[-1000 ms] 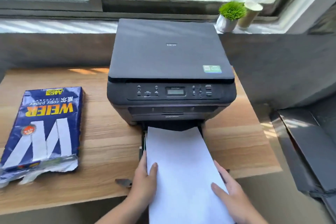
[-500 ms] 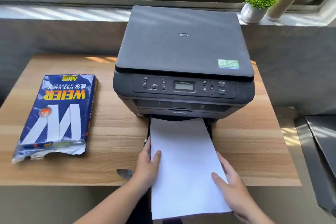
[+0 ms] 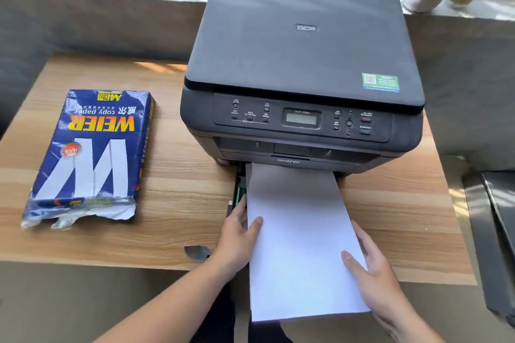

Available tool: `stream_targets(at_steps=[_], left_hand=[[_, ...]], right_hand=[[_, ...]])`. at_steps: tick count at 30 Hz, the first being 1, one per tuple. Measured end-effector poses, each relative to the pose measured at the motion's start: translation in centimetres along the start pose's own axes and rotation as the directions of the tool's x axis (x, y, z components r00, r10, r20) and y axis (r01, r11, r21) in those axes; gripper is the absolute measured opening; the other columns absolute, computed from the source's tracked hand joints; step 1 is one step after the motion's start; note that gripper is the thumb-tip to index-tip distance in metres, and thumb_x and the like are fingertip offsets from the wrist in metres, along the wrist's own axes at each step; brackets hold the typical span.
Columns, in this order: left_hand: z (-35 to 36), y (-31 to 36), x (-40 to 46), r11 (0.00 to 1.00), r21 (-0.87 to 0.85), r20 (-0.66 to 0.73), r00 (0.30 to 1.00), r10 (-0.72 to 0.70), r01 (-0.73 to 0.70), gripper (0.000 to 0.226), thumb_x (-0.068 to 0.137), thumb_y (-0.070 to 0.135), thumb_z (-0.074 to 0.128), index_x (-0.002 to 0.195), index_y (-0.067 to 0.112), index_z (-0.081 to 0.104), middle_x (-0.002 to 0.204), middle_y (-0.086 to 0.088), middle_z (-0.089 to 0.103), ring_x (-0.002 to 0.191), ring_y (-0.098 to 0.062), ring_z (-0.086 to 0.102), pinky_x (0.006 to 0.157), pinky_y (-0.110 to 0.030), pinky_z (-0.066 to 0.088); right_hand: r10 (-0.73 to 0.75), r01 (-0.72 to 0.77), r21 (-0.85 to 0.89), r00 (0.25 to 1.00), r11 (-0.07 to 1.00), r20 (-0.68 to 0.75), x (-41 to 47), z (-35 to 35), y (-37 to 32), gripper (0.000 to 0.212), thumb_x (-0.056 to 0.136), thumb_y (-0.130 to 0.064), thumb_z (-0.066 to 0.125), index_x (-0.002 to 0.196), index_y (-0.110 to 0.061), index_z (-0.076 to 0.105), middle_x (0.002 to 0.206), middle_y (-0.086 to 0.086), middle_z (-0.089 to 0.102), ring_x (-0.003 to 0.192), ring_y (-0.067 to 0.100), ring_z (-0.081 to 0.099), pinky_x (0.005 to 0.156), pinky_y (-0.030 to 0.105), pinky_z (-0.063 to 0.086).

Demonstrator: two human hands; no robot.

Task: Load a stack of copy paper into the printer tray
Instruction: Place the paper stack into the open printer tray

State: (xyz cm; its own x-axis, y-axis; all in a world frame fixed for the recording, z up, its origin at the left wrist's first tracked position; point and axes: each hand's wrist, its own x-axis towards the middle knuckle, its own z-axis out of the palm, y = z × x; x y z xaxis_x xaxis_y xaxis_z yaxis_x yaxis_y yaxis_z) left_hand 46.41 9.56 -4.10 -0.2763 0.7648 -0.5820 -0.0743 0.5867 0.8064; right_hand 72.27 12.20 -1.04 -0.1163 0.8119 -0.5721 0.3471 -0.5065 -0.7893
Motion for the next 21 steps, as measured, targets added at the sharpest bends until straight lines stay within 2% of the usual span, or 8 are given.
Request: stream_targets(at_steps=[4, 6, 9, 13, 15, 16, 19, 21], left_hand=[[-0.3, 0.0, 0.3, 1.000, -0.004, -0.055, 0.998, -0.008, 0.008, 0.056, 0.096, 0.003, 0.052, 0.146, 0.025, 0.037, 0.124, 0.006, 0.067, 0.116, -0.014, 0.064, 0.102, -0.038, 0.050], [-0.6, -0.4, 0.3, 0.999, 0.013, -0.039, 0.999, -0.033, 0.034, 0.049, 0.096, 0.005, 0.051, 0.136, 0.033, 0.047, 0.105, 0.022, 0.073, 0.099, -0.007, 0.070, 0.090, -0.033, 0.056], [-0.9, -0.2, 0.1, 0.996, 0.074, -0.010, 0.999, -0.042, 0.042, 0.039, 0.096, 0.006, 0.051, 0.111, 0.043, 0.055, 0.083, 0.033, 0.072, 0.079, 0.001, 0.071, 0.073, -0.023, 0.057], [-1.0, -1.0, 0.2, 0.983, 0.147, 0.004, 0.994, -0.112, 0.111, 0.023, 0.091, 0.016, 0.054, 0.098, 0.033, 0.067, 0.088, 0.008, 0.078, 0.084, -0.024, 0.073, 0.079, -0.047, 0.060], [-1.1, -2.1, 0.5, 0.965, 0.221, 0.012, 0.989, -0.149, 0.143, 0.023, 0.079, 0.033, 0.052, 0.095, 0.027, 0.067, 0.092, -0.008, 0.076, 0.079, -0.029, 0.072, 0.076, -0.049, 0.060], [-1.1, -2.9, 0.7, 0.956, 0.248, 0.022, 0.986, -0.165, 0.155, 0.030, 0.073, 0.039, 0.051, 0.092, 0.024, 0.067, 0.094, -0.014, 0.074, 0.078, -0.032, 0.071, 0.074, -0.049, 0.060], [-1.3, -3.2, 0.5, 0.953, 0.262, 0.035, 0.985, -0.167, 0.152, 0.030, 0.071, 0.039, 0.051, 0.088, 0.020, 0.068, 0.094, -0.016, 0.074, 0.085, -0.039, 0.070, 0.077, -0.058, 0.057], [-1.3, -2.8, 0.0, 0.963, 0.233, 0.038, 0.988, -0.150, 0.137, 0.022, 0.080, 0.027, 0.053, 0.094, 0.026, 0.070, 0.091, -0.006, 0.077, 0.085, -0.033, 0.072, 0.079, -0.057, 0.058]], right_hand=[[0.009, -0.008, 0.024, 0.999, 1.000, -0.033, 0.7, 1.4, -0.9, 0.059, 0.097, 0.003, 0.051, 0.139, -0.037, 0.042, 0.127, -0.035, 0.047, 0.099, -0.039, 0.043, 0.087, 0.004, 0.034], [0.024, -0.023, 0.013, 0.999, 1.000, -0.048, 1.0, 1.8, -1.0, 0.059, 0.097, 0.003, 0.051, 0.142, -0.034, 0.043, 0.129, -0.034, 0.048, 0.104, -0.035, 0.044, 0.097, 0.010, 0.031], [0.063, -0.064, 0.000, 0.996, 0.998, -0.056, 1.1, 1.9, -1.1, 0.060, 0.097, 0.002, 0.051, 0.148, -0.028, 0.041, 0.139, -0.021, 0.049, 0.126, -0.008, 0.042, 0.106, 0.023, 0.028], [0.074, -0.075, -0.018, 0.996, 0.997, -0.055, 0.2, 1.7, -1.3, 0.057, 0.097, 0.002, 0.053, 0.145, -0.026, 0.043, 0.127, -0.020, 0.055, 0.114, -0.006, 0.052, 0.097, 0.019, 0.036], [0.087, -0.089, -0.023, 0.995, 0.996, -0.047, -0.1, 1.6, -1.2, 0.055, 0.096, 0.002, 0.053, 0.142, -0.027, 0.046, 0.124, -0.020, 0.057, 0.106, -0.013, 0.053, 0.088, 0.014, 0.038], [0.094, -0.096, -0.032, 0.995, 0.995, -0.041, -0.4, 1.6, -0.9, 0.055, 0.096, 0.002, 0.053, 0.142, -0.027, 0.046, 0.127, -0.017, 0.057, 0.109, -0.010, 0.053, 0.091, 0.015, 0.038], [0.101, -0.102, -0.036, 0.994, 0.994, -0.039, -1.3, 1.9, -0.3, 0.058, 0.096, 0.001, 0.054, 0.145, -0.028, 0.044, 0.138, -0.015, 0.053, 0.128, 0.000, 0.044, 0.105, 0.025, 0.030], [0.089, -0.090, -0.028, 0.995, 0.996, -0.045, -1.7, 2.2, -0.3, 0.058, 0.096, 0.000, 0.054, 0.142, -0.034, 0.045, 0.132, -0.024, 0.054, 0.125, -0.013, 0.045, 0.108, 0.026, 0.030]])
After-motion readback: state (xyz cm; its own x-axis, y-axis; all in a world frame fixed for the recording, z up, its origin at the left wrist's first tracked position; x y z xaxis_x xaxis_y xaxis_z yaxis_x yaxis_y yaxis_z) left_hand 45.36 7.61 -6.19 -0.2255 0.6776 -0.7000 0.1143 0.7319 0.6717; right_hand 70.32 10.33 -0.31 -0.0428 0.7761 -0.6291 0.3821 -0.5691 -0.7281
